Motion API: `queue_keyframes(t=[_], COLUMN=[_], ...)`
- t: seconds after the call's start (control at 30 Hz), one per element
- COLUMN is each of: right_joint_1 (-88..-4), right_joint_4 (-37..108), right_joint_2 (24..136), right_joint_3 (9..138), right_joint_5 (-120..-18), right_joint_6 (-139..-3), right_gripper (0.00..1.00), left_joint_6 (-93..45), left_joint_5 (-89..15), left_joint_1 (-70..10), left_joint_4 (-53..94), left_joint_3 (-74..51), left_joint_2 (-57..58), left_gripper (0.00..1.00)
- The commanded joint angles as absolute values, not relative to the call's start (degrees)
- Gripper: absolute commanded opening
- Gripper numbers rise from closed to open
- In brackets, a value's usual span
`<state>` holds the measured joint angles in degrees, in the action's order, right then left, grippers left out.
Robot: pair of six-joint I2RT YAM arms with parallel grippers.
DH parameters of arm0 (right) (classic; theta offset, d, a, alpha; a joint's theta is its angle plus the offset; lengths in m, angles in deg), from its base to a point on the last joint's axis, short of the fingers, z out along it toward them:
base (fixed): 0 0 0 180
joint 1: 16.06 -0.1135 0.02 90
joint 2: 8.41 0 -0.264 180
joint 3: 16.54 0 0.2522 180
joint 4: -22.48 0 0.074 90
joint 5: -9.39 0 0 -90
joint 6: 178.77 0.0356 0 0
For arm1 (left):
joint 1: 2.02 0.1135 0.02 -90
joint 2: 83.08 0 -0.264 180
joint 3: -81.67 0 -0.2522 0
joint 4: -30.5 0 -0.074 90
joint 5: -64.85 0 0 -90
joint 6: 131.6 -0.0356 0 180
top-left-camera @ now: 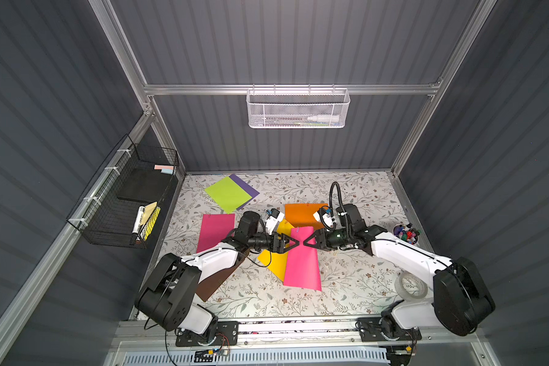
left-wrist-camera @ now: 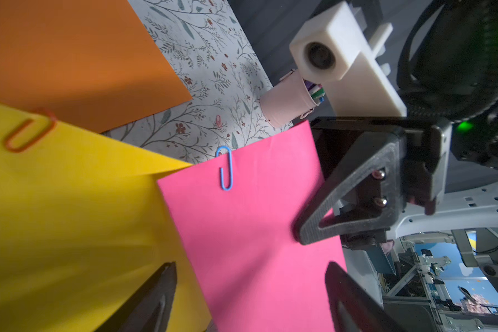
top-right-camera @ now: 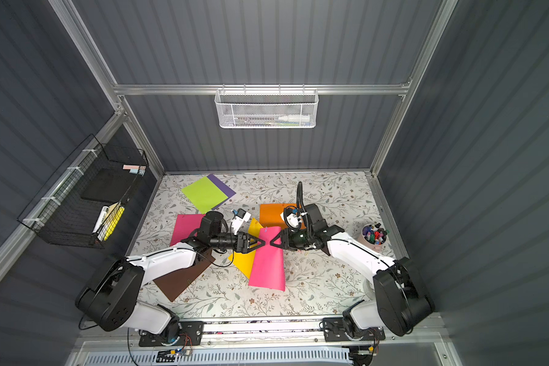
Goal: Unclip the paperclips from the documents
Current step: Pick up the document from the center of the board.
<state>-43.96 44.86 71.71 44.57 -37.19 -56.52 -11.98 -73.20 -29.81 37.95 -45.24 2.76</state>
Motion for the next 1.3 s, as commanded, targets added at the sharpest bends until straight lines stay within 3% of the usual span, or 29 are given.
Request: queue_keyframes(t=[0.0,0.13,0.2,0.3,0.4,0.57,0.67,0.9,1.27], right_joint_1=[-43.4,-43.1,-43.13,-43.06,-43.13,-42.91,-42.34,-41.83,-41.37], right_joint_4=[41.01,40.97,41.02,39.97,39.43,45.66,48.19,46.76,23.66], right_joint_2=[71.96,72.13,72.98,75.03,76.27,74.83,72.67,70.99,64.91], right_joint_3=[44.16,44.15,44.29,44.51,44.68,45.31,44.07,39.52,29.35], right_joint_5=[-33.45,-32.9,-32.24,-30.39,-30.29,-37.2,-41.25,-42.26,-33.54], right_joint_6=[-55.81,-56.0,-56.24,-55.79,-55.6,-59.46,-60.44,-61.08,-57.7], right_gripper=[0.31,0.32,0.31,0.33,0.38,0.63,0.74,0.84,0.85], left_joint_6=[-10.16,-6.91,-4.14,-1.99,-2.18,-6.4,-11.86,-19.56,-19.16], left_joint_5=[-76.89,-78.38,-79.73,-80.67,-80.29,-76.5,-71.75,-70.04,-78.5], left_joint_1=[-29.72,-29.72,-29.71,-29.7,-29.7,-29.26,-29.1,-29.0,-28.91], left_joint_4=[42.45,47.27,51.76,55.21,54.15,45.23,35.68,23.47,25.7], left_joint_3=[-47.23,-48.93,-49.98,-50.18,-49.39,-46.87,-43.24,-36.15,-32.28], left_joint_2=[3.88,3.72,3.17,2.42,2.16,0.27,-2.01,-3.29,-5.12], left_gripper=[0.83,0.81,0.76,0.59,0.36,0.04,0.0,0.0,0.0])
